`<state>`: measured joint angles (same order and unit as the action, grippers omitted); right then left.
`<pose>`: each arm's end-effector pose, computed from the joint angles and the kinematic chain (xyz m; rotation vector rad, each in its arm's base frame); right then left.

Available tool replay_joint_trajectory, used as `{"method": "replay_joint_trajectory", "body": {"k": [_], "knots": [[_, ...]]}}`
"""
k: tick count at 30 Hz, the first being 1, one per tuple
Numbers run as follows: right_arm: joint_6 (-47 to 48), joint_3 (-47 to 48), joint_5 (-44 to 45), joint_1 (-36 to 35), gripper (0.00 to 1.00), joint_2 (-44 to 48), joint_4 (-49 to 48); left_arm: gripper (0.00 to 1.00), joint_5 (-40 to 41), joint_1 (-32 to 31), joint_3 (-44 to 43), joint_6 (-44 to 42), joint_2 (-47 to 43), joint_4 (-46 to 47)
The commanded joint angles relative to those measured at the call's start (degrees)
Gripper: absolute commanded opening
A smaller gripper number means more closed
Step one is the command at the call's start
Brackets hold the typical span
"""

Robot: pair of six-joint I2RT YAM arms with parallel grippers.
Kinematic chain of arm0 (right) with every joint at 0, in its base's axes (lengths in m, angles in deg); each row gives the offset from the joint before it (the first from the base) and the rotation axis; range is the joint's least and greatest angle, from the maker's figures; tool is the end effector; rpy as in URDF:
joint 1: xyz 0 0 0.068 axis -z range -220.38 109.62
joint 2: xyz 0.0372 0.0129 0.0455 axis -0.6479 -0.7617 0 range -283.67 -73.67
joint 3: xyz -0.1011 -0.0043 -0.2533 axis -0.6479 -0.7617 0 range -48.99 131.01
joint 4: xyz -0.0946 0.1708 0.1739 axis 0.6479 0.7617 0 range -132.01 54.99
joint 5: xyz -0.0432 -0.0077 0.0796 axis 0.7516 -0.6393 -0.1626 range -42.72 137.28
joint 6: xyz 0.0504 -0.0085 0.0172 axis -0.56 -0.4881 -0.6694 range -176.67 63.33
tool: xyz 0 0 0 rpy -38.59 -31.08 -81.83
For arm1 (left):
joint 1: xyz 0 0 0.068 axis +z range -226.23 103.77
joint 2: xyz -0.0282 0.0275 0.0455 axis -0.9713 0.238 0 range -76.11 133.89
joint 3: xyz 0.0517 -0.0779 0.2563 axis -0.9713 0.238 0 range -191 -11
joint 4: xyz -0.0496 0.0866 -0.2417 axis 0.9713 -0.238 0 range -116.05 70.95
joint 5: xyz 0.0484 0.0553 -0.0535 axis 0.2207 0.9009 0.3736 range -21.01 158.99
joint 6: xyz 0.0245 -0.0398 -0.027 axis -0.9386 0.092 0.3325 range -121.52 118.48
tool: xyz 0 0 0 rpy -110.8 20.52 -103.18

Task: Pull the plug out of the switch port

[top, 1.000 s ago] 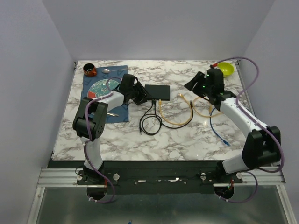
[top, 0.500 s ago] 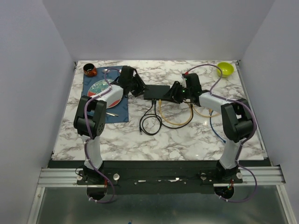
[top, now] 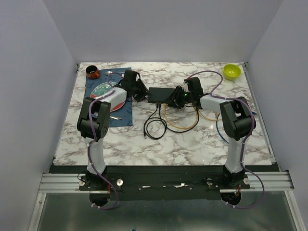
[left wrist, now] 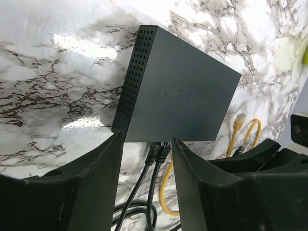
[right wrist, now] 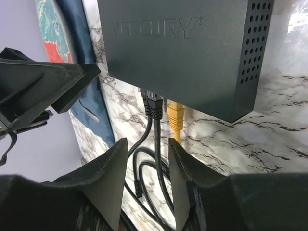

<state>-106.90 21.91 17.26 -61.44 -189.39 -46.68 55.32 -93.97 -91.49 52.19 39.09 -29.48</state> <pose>0.3955 0.1715 0.1535 0.3226 2.4546 1.2005 0.4210 -0.1434 0.1852 -0.6564 2.4233 -0.8483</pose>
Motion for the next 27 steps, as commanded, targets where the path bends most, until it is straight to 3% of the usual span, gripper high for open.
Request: {"method": "replay_joint_trajectory", "body": {"k": [1,12,20,27], "knots": [[-2.84,1.18,-1.18,-0.65,0.49,-1.52,-1.83,0.54,-0.21,0.16,-2.04,-0.72,0.9,-0.29],[-4.53,-0.23,5.49,-1.35,0.51,-1.7,1.06,0.54,-3.99,0.51,-7.57,-1.15,3.98,-1.25],[-2.85,1.61,10.94,-1.88,0.51,-2.84,6.6,0.54,-0.75,1.21,-7.49,-1.42,3.98,-3.71],[-4.34,3.46,10.51,-2.06,0.51,-5.04,6.34,0.53,1.19,1.39,-7.5,-1.6,5.56,-7.67]]}}
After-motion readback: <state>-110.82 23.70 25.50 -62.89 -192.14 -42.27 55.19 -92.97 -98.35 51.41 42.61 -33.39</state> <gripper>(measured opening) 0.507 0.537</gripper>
